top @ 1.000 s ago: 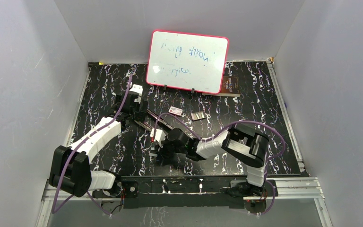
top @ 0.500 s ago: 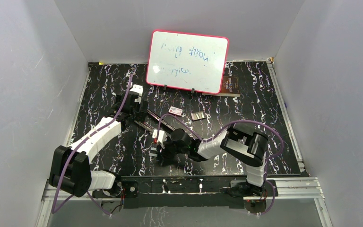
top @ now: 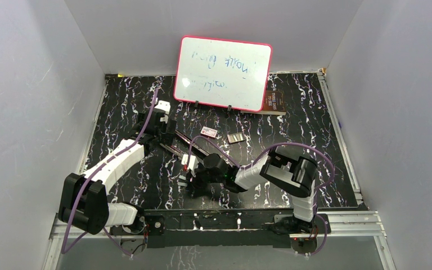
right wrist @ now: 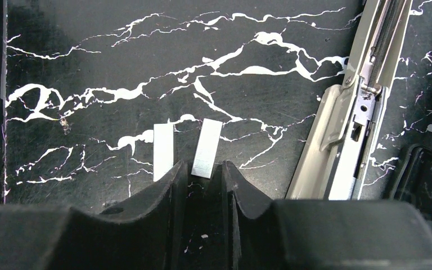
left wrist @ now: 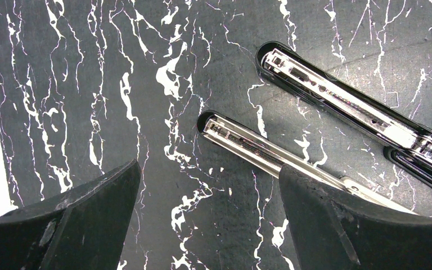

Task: Load the staples into the stapler
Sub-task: Pick up the staple from the center of the board.

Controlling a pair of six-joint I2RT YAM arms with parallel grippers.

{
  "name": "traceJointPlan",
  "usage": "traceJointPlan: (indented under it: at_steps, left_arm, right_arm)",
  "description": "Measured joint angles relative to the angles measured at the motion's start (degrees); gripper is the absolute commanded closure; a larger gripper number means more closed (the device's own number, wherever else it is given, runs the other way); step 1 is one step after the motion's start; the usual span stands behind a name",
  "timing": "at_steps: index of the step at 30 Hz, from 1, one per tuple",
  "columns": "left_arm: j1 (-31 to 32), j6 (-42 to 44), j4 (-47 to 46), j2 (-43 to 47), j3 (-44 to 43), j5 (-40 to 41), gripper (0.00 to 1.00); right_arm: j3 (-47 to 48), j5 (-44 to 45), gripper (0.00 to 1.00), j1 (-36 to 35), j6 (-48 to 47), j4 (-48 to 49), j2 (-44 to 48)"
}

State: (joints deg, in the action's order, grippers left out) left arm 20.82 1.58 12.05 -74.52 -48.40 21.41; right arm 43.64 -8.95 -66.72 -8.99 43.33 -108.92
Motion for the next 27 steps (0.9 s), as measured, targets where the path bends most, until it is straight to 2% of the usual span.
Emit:
traceJointPlan:
  at_steps: [18, 27]
  left_arm:
    - [0.1, 0.2, 0.0, 0.0, 0.0, 0.0, 0.08]
    - [0.3, 0.3, 0.0, 0.0, 0.0, 0.0, 0.08]
  right_arm:
    - [0.0, 0.9, 0.68, 0.0, 1.5, 3.2, -1.5]
    - [0.0, 1.1, 0.79, -0.2, 1.7, 3.8, -1.8]
